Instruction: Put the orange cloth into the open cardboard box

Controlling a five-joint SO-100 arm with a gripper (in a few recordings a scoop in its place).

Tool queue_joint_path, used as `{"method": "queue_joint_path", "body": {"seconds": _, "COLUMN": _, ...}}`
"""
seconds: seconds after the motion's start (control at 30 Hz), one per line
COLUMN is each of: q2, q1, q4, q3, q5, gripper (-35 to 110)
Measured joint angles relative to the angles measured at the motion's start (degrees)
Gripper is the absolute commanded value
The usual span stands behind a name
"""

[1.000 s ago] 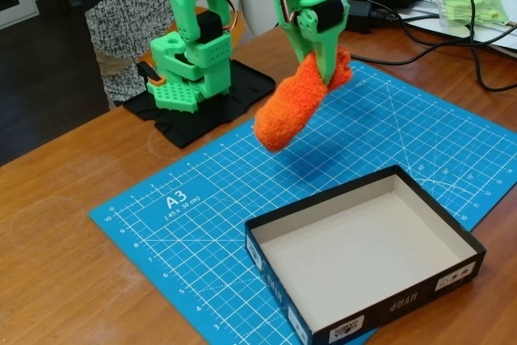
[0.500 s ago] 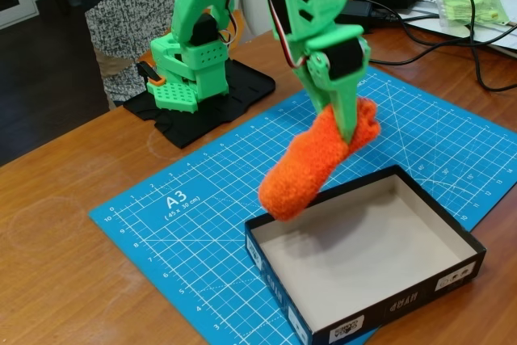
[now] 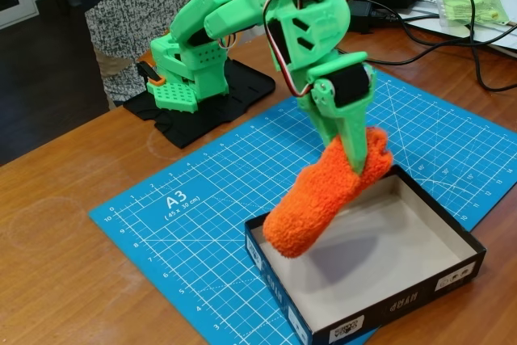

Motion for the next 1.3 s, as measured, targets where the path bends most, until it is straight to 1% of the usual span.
{"method": "queue_joint_path", "body": {"seconds": 0.1, "q2": -2.99, "q1": 0.44, "q4": 0.00, "q3": -0.70, "q5": 1.32, "gripper": 13}}
{"method": "queue_joint_path", "body": {"seconds": 0.17, "q2": -5.62, "q1": 0.70, "q4": 0.53, "q3": -2.11, "q5": 0.70, "gripper": 28}}
{"method": "queue_joint_path", "body": {"seconds": 0.2, "q2": -6.68, "q1": 0.62, "q4": 0.70, "q3": -2.55, "q5": 0.00, "gripper": 32}}
{"method": "queue_joint_path", "body": {"seconds": 0.3, "q2": -9.76, "q1": -0.09, "q4": 0.70, "q3": -3.87, "q5": -3.16, "gripper": 37}}
{"method": "queue_joint_path", "body": {"seconds": 0.37, "q2": -10.20, "q1": 0.62, "q4": 0.70, "q3": -4.39, "q5": -3.16, "gripper": 39}}
{"method": "queue_joint_path", "body": {"seconds": 0.5, "q2": -10.11, "q1": 0.70, "q4": 0.70, "q3": -4.48, "q5": -4.31, "gripper": 39}}
{"method": "queue_joint_path", "body": {"seconds": 0.6, "q2": -8.09, "q1": 1.58, "q4": 0.70, "q3": -1.58, "q5": -4.83, "gripper": 39}}
{"method": "queue_joint_path", "body": {"seconds": 0.63, "q2": -6.77, "q1": 1.93, "q4": 0.70, "q3": -0.18, "q5": -4.39, "gripper": 35}}
{"method": "queue_joint_path", "body": {"seconds": 0.7, "q2": -2.20, "q1": 1.76, "q4": 0.70, "q3": 4.66, "q5": -3.96, "gripper": 17}}
{"method": "queue_joint_path", "body": {"seconds": 0.73, "q2": 0.97, "q1": 1.23, "q4": 0.70, "q3": 8.17, "q5": -3.96, "gripper": 10}}
{"method": "queue_joint_path", "body": {"seconds": 0.83, "q2": 13.89, "q1": 0.97, "q4": 0.70, "q3": 23.55, "q5": -4.75, "gripper": 8}}
{"method": "queue_joint_path", "body": {"seconds": 0.97, "q2": 37.88, "q1": -0.62, "q4": 0.00, "q3": 52.21, "q5": -7.91, "gripper": 8}}
{"method": "queue_joint_path", "body": {"seconds": 1.03, "q2": 51.33, "q1": -0.62, "q4": -4.57, "q3": 69.17, "q5": -7.38, "gripper": 8}}
{"method": "queue_joint_path", "body": {"seconds": 1.1, "q2": 67.06, "q1": -0.35, "q4": -12.83, "q3": 87.63, "q5": -6.68, "gripper": 8}}
{"method": "queue_joint_path", "body": {"seconds": 1.17, "q2": 85.17, "q1": -3.08, "q4": -21.09, "q3": 106.35, "q5": -7.12, "gripper": 11}}
{"method": "queue_joint_path", "body": {"seconds": 1.2, "q2": 94.48, "q1": -4.04, "q4": -23.29, "q3": 115.40, "q5": -6.42, "gripper": 10}}
{"method": "queue_joint_path", "body": {"seconds": 1.3, "q2": 123.31, "q1": -3.96, "q4": -22.24, "q3": 142.12, "q5": -4.83, "gripper": 11}}
